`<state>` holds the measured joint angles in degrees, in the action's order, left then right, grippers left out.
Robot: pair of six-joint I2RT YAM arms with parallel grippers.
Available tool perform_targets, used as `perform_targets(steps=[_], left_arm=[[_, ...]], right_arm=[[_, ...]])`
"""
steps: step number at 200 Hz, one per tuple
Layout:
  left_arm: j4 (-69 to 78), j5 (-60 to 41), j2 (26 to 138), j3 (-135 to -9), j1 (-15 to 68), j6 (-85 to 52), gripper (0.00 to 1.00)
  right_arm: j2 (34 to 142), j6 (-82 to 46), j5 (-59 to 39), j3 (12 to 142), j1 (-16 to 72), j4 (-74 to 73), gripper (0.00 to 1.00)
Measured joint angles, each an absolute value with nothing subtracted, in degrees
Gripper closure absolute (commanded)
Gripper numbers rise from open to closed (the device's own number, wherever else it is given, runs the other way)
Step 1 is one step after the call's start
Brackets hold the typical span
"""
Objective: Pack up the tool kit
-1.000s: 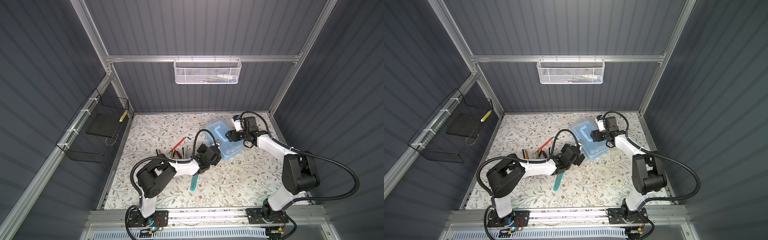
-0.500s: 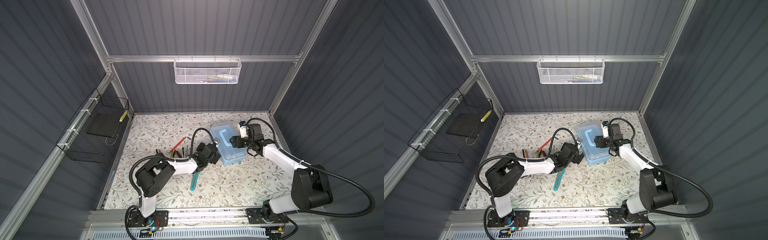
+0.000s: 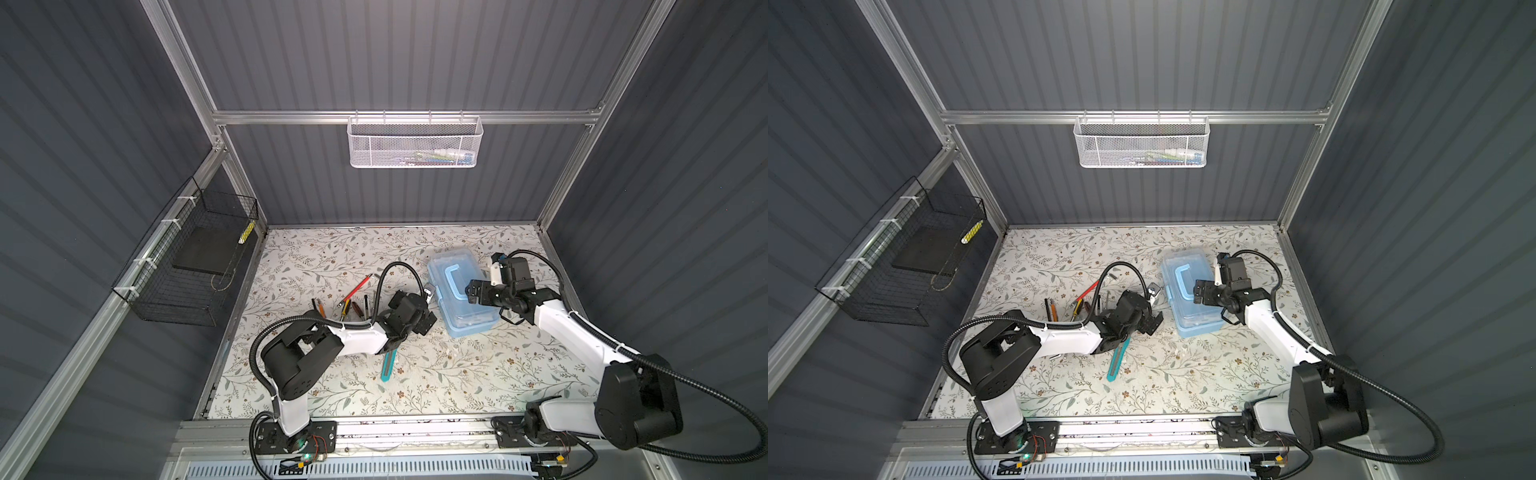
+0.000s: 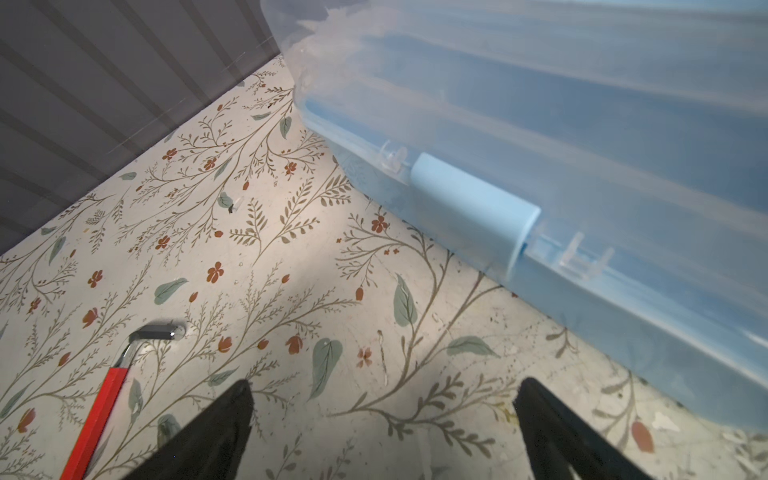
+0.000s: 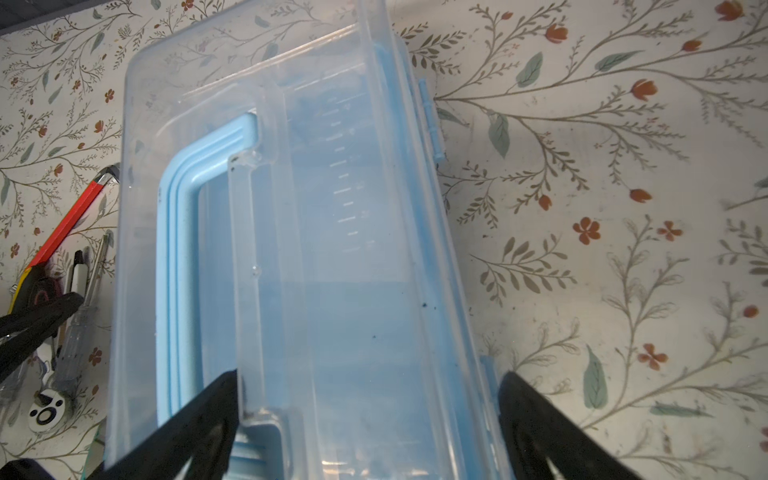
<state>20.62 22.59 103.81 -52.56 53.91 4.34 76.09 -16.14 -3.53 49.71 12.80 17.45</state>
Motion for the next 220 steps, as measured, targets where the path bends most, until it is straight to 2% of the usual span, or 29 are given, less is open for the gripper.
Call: perform_targets(steps=[70,141,168,220], left_arm=[[30.2,19.6,103.8,-48.5,54.1,10.6,0.0],[40.4,20.0,111.1,-48.2,55.1,14.9,0.0],[42.7,21.3,113.0,-48.7,55.2,15.9,0.0],[50.3,24.5,118.8,-50.6,56.0,19.3,0.0]], right_arm=[[79.2,-16.0,-1.4,54.1,12.8,18.0,0.01],[85.0,-14.9,-2.2,58.0,13.2,17.1,0.03],[86.0,-14.3,-2.9,58.0,13.3,17.4,0.06],[86.1,-12.8,-3.4,58.0,13.5,17.4,0.19]])
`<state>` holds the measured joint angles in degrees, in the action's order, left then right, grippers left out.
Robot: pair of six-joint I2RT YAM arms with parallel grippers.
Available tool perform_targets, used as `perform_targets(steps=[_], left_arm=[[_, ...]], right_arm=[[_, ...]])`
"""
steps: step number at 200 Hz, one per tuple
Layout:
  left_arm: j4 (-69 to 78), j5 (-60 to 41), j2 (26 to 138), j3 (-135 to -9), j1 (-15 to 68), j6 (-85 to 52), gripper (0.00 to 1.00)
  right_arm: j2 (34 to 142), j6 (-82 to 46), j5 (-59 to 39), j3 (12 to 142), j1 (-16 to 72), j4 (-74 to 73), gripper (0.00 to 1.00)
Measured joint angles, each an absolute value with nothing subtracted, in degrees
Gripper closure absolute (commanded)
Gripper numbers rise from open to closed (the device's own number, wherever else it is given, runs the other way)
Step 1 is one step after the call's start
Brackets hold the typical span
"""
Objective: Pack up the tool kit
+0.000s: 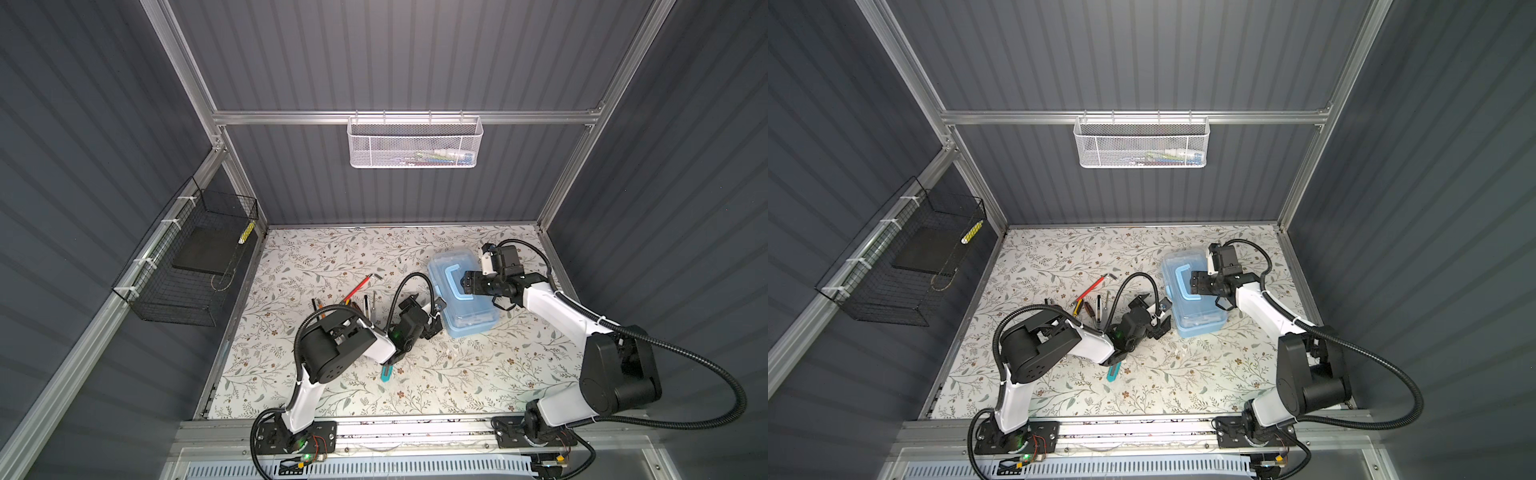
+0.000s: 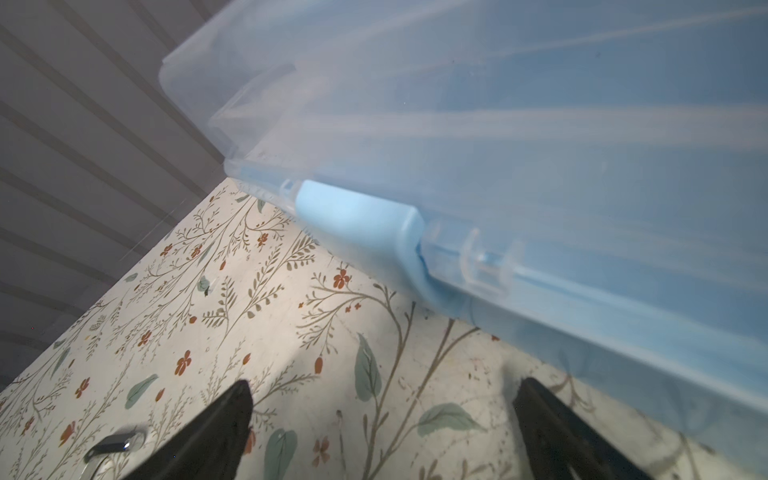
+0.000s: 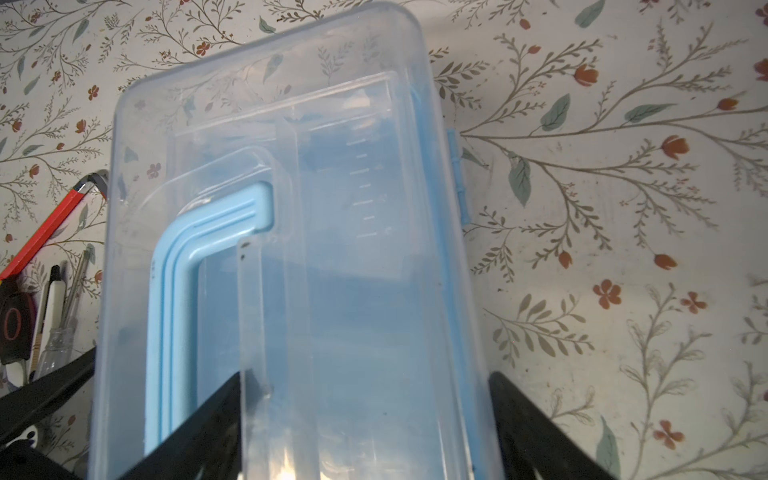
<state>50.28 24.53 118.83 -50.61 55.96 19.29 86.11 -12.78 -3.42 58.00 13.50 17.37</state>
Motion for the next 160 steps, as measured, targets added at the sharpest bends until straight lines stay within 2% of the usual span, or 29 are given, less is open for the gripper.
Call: perform_targets(steps=[160], left_arm=[[68.2,34.8,126.9,-53.6,56.7,29.4,0.0]], right_arm=[[87.4,-9.7,-3.3,60.1,13.6,20.0,0.28]])
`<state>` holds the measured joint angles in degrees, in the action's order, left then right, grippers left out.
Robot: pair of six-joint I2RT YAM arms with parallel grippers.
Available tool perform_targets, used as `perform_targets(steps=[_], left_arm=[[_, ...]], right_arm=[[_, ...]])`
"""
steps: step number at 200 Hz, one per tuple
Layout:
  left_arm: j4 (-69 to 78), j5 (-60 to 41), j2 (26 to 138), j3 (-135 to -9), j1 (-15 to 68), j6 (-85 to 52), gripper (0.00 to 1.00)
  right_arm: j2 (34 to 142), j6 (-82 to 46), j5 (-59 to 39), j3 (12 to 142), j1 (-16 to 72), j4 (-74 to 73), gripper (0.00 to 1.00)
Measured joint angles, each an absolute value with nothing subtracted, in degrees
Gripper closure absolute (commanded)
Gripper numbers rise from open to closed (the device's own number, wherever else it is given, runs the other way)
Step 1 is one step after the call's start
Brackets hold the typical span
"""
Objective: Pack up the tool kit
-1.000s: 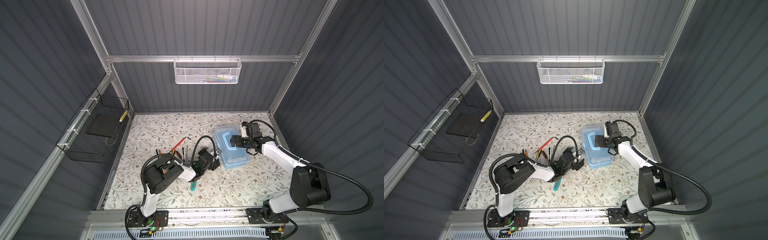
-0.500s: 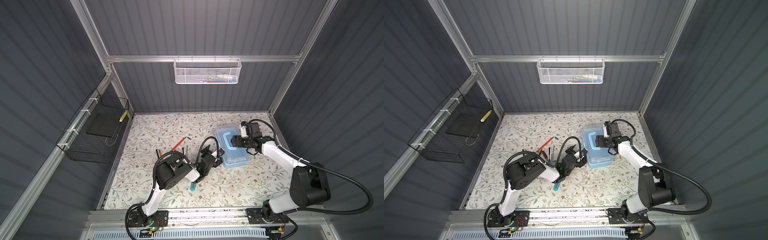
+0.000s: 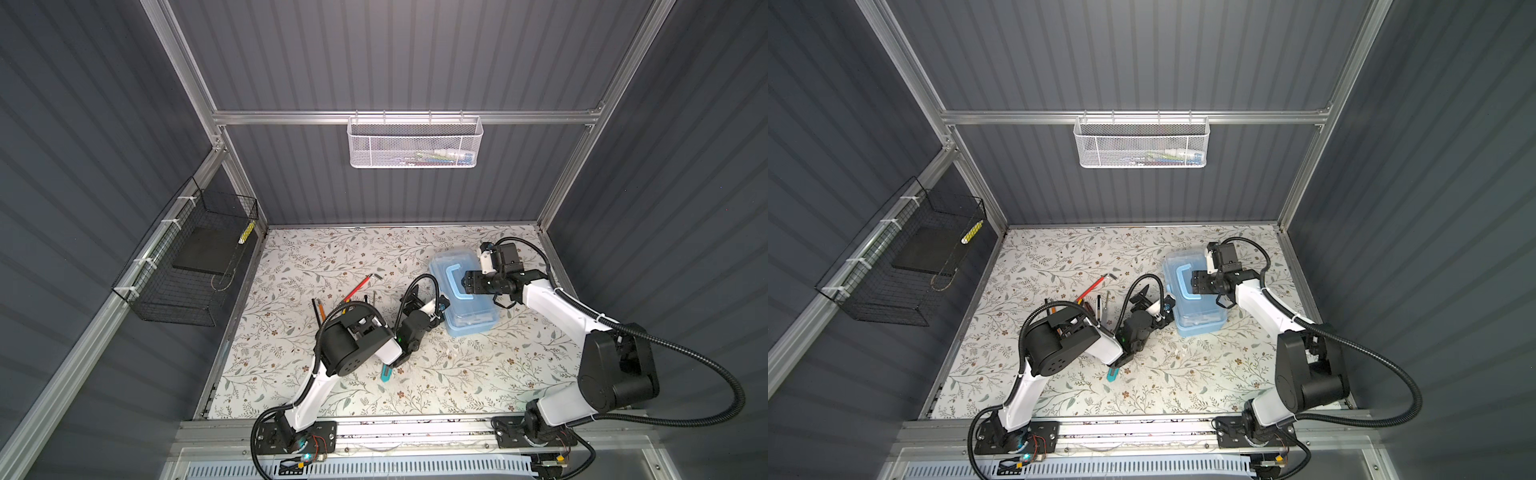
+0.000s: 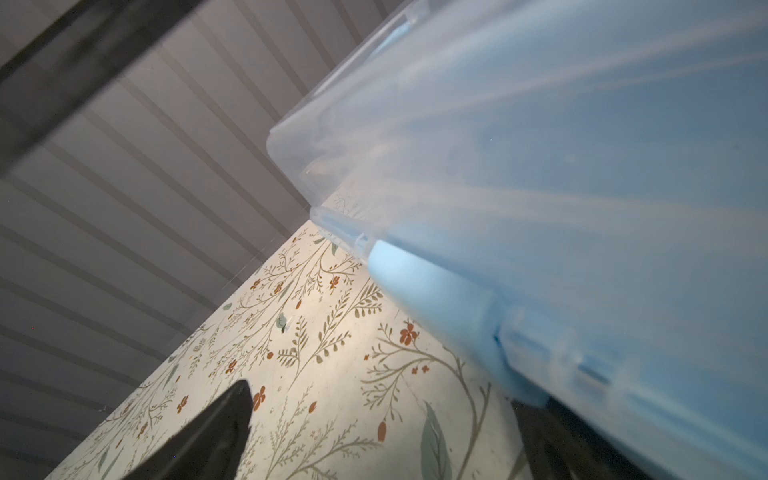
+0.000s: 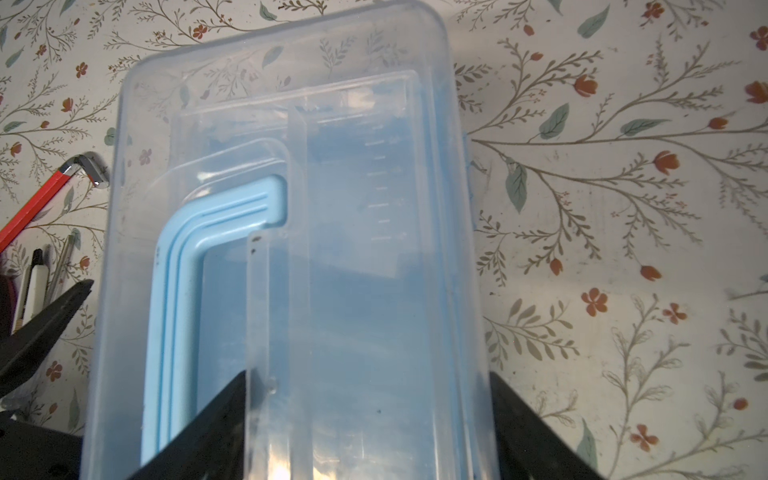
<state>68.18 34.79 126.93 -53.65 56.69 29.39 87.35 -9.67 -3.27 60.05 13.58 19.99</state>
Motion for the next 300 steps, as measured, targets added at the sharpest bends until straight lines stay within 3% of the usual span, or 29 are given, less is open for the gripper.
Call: perform_targets(steps=[91,253,300], left_arm=[[73.8,40.1,130.5,-56.6,58.5,35.8,0.0],[79.0,51.6,135.2,-62.8,59.9,38.5,0.0],[80.8,52.7,135.7,-63.0,59.9,39.5,0.0]], right_arm=[[88.6,-9.0,-3.0,61.2,12.9,19.7,0.31],[91.2,-4.1,-0.4,62.5,13.7,16.1,0.48],[91.2,-4.1,-0.2,62.7,13.8,16.3,0.47]])
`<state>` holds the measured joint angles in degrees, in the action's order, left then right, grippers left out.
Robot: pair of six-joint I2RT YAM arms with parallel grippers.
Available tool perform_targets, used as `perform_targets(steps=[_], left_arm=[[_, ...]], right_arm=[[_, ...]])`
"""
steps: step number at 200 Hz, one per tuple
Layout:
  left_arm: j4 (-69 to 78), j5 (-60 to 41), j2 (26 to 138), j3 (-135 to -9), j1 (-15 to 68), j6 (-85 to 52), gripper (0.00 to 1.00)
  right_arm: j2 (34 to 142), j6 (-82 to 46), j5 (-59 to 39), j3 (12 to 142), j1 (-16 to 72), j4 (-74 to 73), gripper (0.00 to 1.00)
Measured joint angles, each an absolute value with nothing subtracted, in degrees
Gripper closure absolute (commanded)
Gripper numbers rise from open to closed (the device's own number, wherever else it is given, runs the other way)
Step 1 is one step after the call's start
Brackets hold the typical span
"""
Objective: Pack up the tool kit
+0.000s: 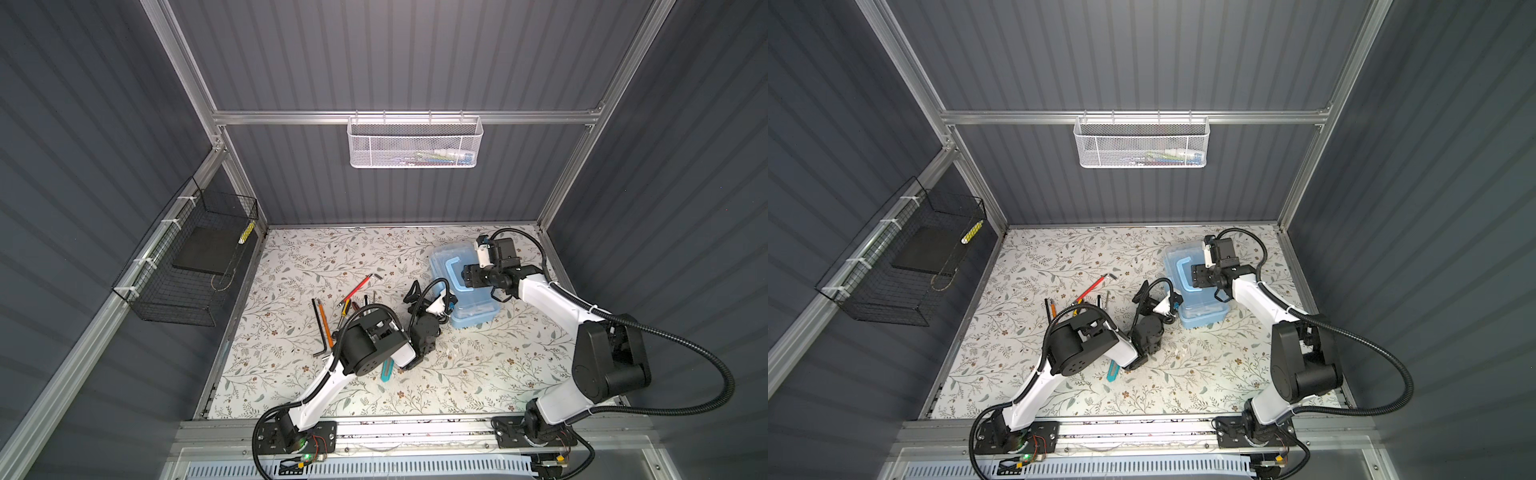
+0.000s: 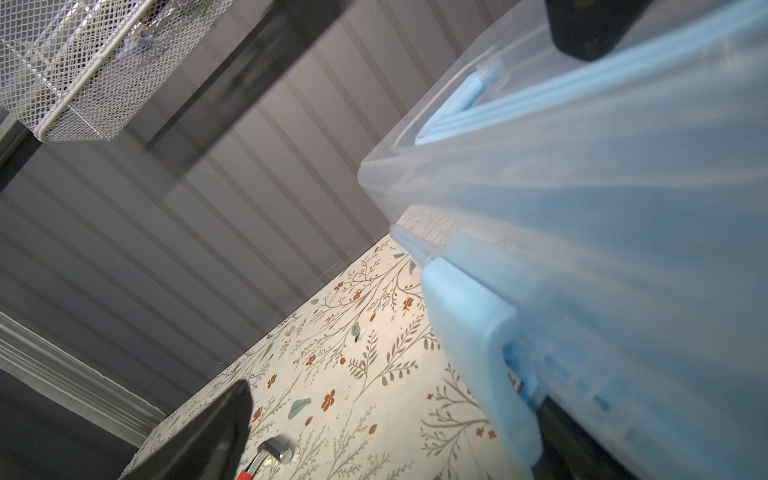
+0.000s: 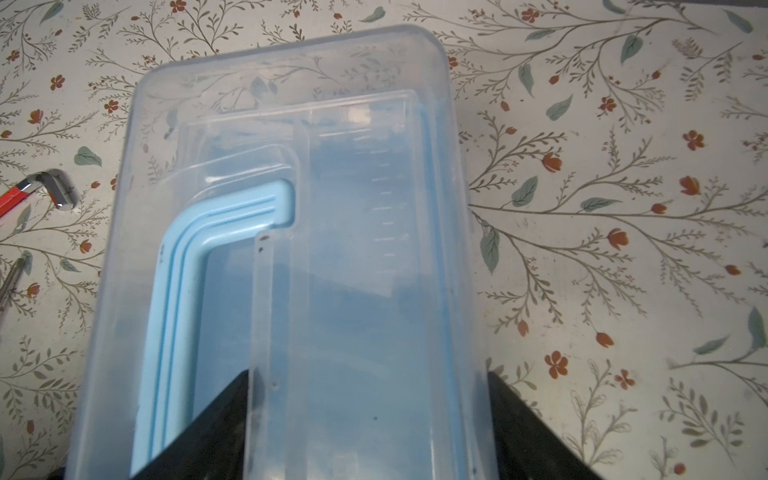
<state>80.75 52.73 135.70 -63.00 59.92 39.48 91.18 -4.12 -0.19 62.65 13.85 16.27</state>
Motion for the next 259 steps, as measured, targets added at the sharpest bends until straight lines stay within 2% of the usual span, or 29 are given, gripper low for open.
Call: perform_targets(steps=[41,160,259], left_arm=[[80.3,52.8,135.0,-61.6,60.1,38.1,0.0],[53.7,53.4,123.4,-57.6,62.1,23.2,0.0],[40.1,50.5,114.8,-54.6,62.3,19.3,0.0]], right_arm=[[91.3,-5.3,-1.0,62.9,13.8,16.4,0.45],[90.8,-8.7,-3.6,61.4,14.0,15.2,0.37],[87.5,-12.5,-5.8,57.6,14.3,13.1,0.33]])
